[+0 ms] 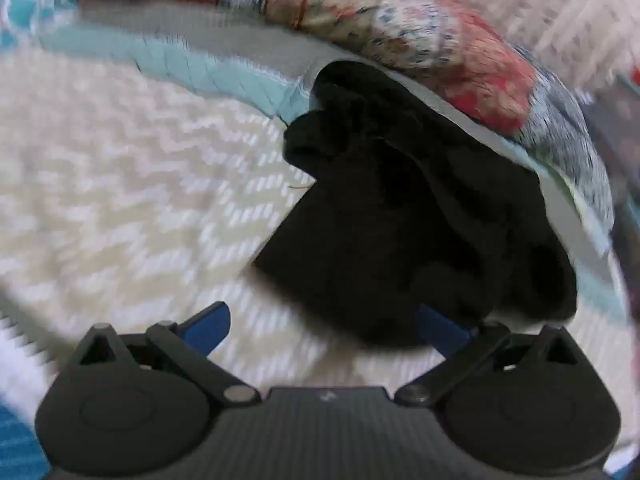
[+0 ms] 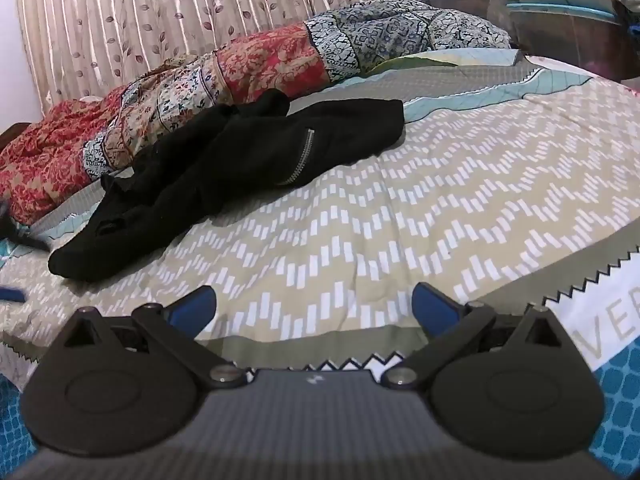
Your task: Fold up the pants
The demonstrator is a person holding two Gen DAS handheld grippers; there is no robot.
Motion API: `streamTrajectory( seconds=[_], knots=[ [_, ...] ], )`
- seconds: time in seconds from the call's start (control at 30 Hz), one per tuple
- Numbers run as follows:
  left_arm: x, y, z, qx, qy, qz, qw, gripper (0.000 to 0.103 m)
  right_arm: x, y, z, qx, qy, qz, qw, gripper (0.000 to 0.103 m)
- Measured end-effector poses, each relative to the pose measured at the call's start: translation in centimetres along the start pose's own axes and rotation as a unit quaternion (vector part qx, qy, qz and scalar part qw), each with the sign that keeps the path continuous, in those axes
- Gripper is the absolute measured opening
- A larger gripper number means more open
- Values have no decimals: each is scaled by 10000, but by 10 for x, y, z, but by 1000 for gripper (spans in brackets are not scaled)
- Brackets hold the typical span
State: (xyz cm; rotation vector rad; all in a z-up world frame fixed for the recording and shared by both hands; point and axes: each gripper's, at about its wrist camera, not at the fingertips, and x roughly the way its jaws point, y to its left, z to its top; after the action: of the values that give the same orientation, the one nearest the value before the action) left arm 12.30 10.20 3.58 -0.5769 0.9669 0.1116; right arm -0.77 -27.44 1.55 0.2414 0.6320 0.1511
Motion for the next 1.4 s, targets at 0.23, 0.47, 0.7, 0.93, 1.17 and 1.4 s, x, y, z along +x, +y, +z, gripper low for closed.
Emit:
streamTrajectory(
  seconds=[0.23, 0.47, 0.7, 0.93, 1.17, 1.4],
  knots=[
    [10, -6, -7, 94, -493, 158, 9986, 19, -1, -1, 0, 44, -20, 13, 10000, 103],
    [-112, 21, -35, 558, -986, -918, 9893, 15, -3, 7, 8, -60, 95, -168, 9998, 103],
    [-173, 94, -53, 36, -1125, -438, 9927, 15, 6, -4, 63, 720, -235, 262, 9968, 103],
    [-128, 118, -65, -178, -497, -393, 9978, 15, 62, 10, 51, 1331, 380, 137, 9903, 103],
    [-143, 121, -87, -349, -942, -757, 9921, 15, 89, 12, 103, 1276, 375, 685, 9887, 17],
    [-164, 153, -82, -846, -1264, -712, 9858, 15, -25, 22, 208, 830, -1827, 813, 9763, 17]
  ],
)
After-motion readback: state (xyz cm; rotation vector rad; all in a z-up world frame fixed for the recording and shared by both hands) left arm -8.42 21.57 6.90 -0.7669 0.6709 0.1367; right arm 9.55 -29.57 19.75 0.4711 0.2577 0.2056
